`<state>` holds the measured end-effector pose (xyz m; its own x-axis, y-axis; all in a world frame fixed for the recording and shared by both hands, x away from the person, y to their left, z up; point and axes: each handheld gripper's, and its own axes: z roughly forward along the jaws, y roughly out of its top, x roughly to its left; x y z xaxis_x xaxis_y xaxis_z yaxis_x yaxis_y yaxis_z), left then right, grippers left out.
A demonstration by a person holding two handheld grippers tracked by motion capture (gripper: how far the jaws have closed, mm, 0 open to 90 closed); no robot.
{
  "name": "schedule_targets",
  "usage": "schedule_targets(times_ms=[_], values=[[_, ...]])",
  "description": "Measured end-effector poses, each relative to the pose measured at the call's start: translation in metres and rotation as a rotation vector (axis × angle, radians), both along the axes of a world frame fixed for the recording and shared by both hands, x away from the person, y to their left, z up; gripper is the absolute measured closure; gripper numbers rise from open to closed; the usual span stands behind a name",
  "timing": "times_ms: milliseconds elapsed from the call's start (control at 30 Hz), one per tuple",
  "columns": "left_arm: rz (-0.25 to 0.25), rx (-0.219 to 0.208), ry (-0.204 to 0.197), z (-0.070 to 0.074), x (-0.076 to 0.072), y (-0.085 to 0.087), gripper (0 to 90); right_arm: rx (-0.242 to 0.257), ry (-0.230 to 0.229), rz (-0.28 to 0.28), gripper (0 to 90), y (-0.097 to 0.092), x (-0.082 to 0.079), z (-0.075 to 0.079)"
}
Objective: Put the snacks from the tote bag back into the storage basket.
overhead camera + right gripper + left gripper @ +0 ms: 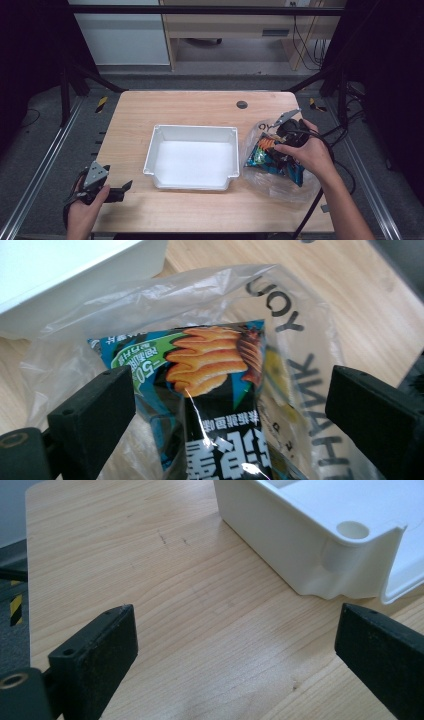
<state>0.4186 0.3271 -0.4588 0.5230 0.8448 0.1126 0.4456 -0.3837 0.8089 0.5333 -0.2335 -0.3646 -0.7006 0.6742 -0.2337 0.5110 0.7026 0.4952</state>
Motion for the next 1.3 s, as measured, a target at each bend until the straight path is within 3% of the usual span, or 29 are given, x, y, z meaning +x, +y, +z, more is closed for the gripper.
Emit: schedule_targets(times_ms=[433, 833, 933, 1000, 1100, 1300], values=[[-0.022, 0.016, 0.012, -0.002, 0.001, -0.004, 3.2, -0.097, 0.092, 0.025, 7.5, -0.001, 0.021, -0.027], [-0.034, 0.030, 0.014, -0.002, 0.001, -0.006, 3.4, -0.092, 0.159, 0.018, 7.3, -0.009, 0.018, -0.055], [-0.033, 0.032, 0.015, -0.003, 0.001, -0.006, 3.4, -0.098, 0.168, 0.020, 14.6, -0.012, 0.017, -0.059], [-0.034, 0.033, 0.016, -0.003, 0.001, -0.006, 3.4, -0.098, 0.175, 0.040, 30.9, -0.015, 0.016, -0.060], [-0.034, 0.034, 0.016, -0.002, 0.001, -0.006, 3.5, -0.093, 0.155, 0.069, 40.7, -0.019, 0.010, -0.057], [-0.029, 0.035, 0.016, -0.003, 0.001, -0.006, 3.5, -0.038, 0.078, 0.073, 45.5, -0.029, -0.005, -0.041]])
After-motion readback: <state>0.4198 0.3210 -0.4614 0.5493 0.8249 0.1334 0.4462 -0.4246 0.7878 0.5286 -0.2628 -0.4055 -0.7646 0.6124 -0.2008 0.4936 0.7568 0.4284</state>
